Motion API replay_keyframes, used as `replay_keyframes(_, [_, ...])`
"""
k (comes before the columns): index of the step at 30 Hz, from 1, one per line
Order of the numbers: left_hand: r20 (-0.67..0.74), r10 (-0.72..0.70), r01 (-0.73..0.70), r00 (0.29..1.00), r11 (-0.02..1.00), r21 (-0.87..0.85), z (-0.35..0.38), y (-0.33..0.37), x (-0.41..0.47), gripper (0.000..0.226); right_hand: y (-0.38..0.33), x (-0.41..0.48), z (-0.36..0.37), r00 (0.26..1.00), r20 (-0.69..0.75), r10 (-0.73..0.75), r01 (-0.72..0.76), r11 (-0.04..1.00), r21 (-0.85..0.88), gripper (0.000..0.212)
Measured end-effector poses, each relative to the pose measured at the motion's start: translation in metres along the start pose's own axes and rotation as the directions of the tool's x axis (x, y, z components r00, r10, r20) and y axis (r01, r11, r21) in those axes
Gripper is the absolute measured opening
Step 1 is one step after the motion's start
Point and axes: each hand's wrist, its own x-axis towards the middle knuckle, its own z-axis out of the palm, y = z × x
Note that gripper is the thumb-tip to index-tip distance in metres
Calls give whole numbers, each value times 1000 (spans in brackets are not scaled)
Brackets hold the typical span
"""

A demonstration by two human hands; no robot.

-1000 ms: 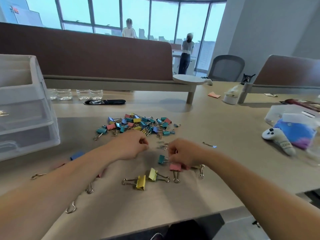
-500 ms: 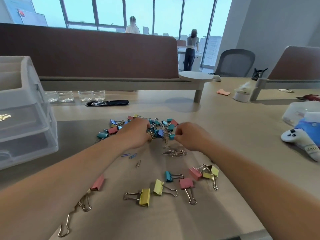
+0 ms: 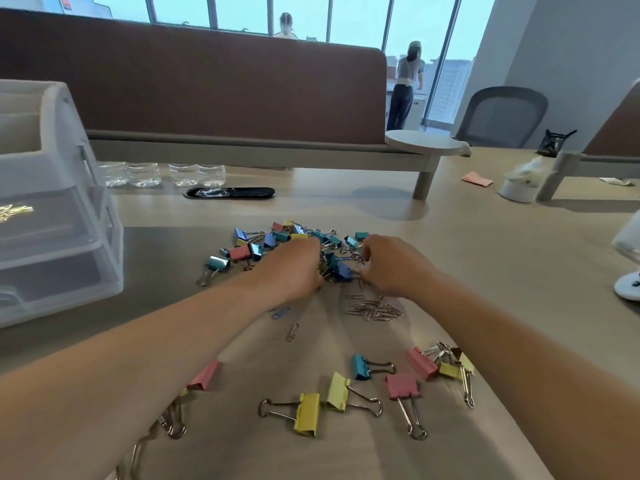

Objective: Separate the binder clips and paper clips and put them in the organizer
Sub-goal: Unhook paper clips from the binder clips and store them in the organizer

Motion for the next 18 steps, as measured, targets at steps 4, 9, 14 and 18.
replay_keyframes(4, [-43,4,-5,999,999,-31,0,-3,-1,16,-5,2,-5,999,-39,-12,17,990,138,40])
replay_keyframes(9, [-56,10,-14,998,998,-69,2,-7,-2,18,-14,6,-8,989,50,-142,136,984,112,45])
replay_keyframes(14, [-21,27,-29,999,995,-95,2,-11,-1,23,-20,7,-4,983,93,-161,161,987,6,38])
replay_keyframes(18, [-34,33,-36,999,996,-87,4,-12,0,18,-22,6,0,982,82,-169,167,985,36,30])
